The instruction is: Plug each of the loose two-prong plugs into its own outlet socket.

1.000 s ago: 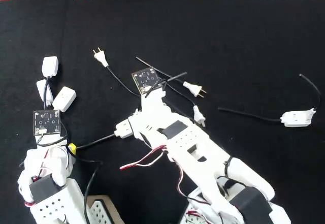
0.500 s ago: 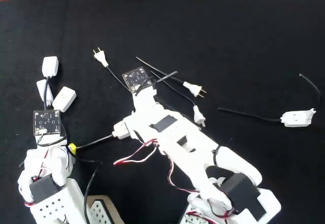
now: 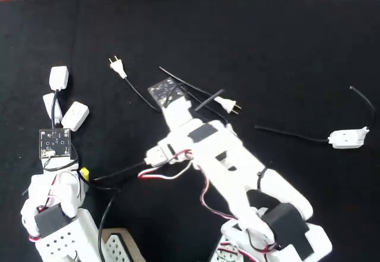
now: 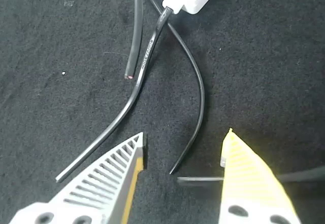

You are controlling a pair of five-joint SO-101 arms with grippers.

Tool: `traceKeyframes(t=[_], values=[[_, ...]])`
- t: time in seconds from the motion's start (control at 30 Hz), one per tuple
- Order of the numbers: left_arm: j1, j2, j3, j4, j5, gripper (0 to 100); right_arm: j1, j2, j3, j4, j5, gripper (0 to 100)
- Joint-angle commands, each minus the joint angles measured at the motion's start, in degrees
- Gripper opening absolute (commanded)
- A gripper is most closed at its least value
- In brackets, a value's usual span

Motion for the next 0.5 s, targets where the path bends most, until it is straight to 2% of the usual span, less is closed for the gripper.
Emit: traceKeyframes(t=[0.0,0.23,0.47], values=[[-0.48,-0.35,-0.13,-0.97,-0.44,25,8.53,-0.92,1.54,5.45,3.96,1.1],[-0.48,-0.35,-0.13,-0.97,-0.44,25,22.51,-15.43,10.86,9.67,13.8,1.1],[-0.48,-0.35,-0.13,-0.97,-0.44,25,47.38,-33.19,17.27,14.15,29.54,1.1]])
